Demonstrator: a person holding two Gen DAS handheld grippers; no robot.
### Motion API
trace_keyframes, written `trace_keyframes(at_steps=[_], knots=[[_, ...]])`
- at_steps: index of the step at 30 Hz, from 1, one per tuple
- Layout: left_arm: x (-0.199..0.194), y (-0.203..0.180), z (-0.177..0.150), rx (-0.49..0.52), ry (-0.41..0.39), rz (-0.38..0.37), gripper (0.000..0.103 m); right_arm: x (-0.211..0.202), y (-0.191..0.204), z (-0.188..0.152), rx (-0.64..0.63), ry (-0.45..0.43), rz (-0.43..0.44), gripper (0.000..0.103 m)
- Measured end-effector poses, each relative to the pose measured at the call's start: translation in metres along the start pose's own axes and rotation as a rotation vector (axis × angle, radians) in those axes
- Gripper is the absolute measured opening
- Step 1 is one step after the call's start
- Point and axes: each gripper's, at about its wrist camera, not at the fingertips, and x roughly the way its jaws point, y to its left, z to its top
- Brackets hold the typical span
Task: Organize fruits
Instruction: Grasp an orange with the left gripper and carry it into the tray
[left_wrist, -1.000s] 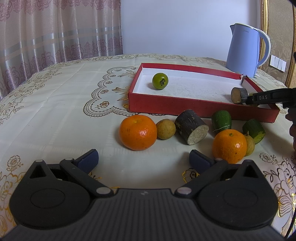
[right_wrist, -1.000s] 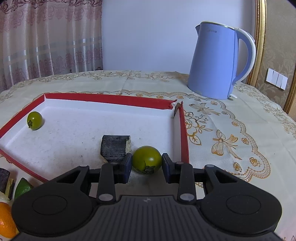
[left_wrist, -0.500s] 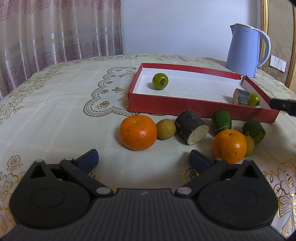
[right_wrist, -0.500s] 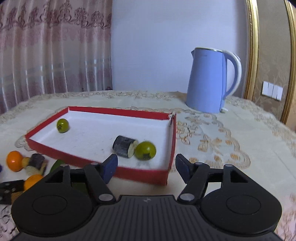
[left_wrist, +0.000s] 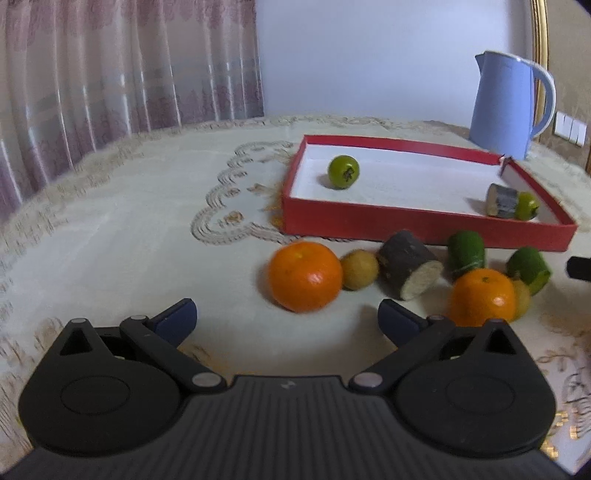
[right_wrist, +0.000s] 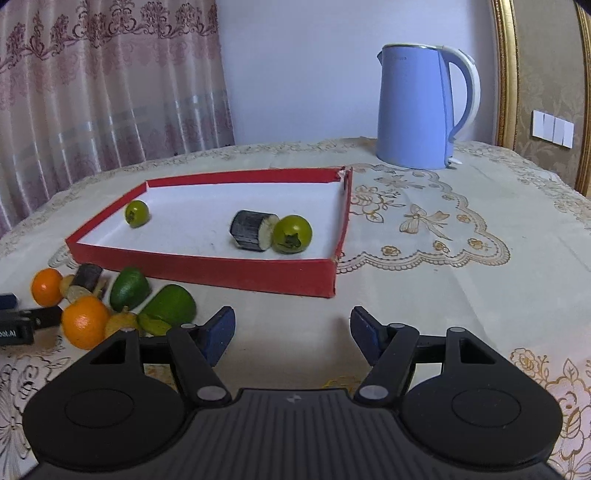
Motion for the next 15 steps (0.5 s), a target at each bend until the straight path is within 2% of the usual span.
trace_keyframes(at_steps=[3,5,8,9,15], knots=[[0.002,0.003,0.005,0.040,-0.002,0.011,0.103,0.005,-0.002,-0.001,0.008,0.011,-0.001,0.076],[0.005,0.005,0.009,0.081,-0.006,0.017,0.103,0.008,-0.002,-0.002,0.011,0.025,-0.002,0.077],[0.012,0.007,0.012,0.132,-0.005,-0.011,0.098,0.009,-0.002,-0.002,0.010,0.030,0.004,0.083],[0.014,0.008,0.013,0.135,0.000,-0.030,0.096,0.010,-0.002,-0.002,0.010,0.036,0.005,0.086],[0.022,0.021,0.015,0.070,0.032,-0.116,0.092,0.013,0.000,-0.002,-0.004,0.050,0.007,0.090]])
